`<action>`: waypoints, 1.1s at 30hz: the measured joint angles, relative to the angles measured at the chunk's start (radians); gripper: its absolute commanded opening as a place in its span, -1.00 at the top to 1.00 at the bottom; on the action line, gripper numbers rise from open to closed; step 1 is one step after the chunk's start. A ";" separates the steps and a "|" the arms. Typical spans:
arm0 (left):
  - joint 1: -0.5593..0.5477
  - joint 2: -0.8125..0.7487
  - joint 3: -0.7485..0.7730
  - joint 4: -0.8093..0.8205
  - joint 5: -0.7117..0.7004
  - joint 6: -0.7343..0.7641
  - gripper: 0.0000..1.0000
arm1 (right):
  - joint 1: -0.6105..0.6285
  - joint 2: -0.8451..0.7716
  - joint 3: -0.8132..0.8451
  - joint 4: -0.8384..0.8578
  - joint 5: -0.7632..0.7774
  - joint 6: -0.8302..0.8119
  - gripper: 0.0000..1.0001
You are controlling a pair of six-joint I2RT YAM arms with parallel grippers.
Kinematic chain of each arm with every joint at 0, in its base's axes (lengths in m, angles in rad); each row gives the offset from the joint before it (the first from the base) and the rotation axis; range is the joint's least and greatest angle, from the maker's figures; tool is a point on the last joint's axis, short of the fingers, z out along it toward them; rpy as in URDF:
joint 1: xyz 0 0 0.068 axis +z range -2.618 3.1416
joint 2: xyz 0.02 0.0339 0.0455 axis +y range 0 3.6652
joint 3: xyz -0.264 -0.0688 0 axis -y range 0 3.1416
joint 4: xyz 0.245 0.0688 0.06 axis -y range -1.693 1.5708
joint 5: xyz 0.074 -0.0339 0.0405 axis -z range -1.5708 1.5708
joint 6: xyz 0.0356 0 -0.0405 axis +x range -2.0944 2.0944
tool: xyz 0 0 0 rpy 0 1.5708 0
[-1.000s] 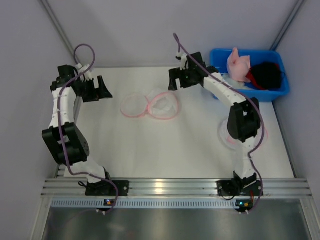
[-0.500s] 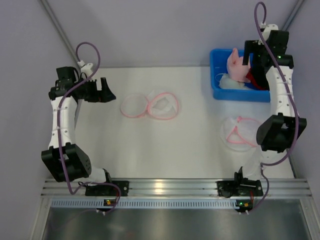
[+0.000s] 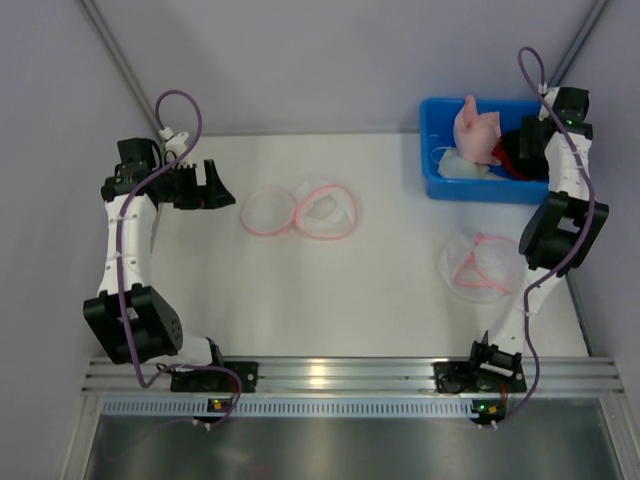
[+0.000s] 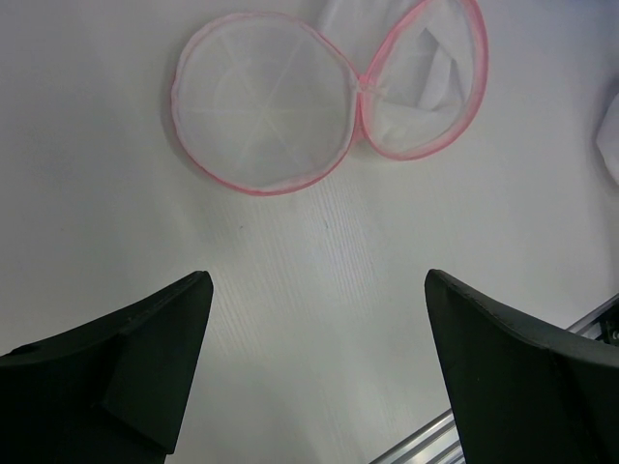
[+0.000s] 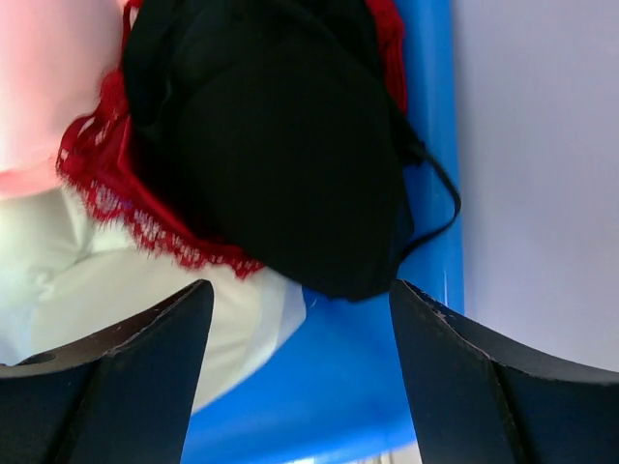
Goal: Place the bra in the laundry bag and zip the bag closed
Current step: Pick up the bra from the bin.
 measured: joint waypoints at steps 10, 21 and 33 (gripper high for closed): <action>-0.002 0.000 -0.002 0.000 0.000 -0.004 -0.94 | -0.002 0.059 0.025 0.113 0.014 -0.059 -0.48; -0.002 0.000 -0.011 0.000 -0.012 -0.023 -0.91 | -0.021 0.120 0.025 0.192 0.023 -0.091 -0.37; -0.003 0.000 -0.011 0.000 -0.023 -0.026 -0.91 | -0.027 0.151 0.025 0.192 -0.010 -0.072 1.00</action>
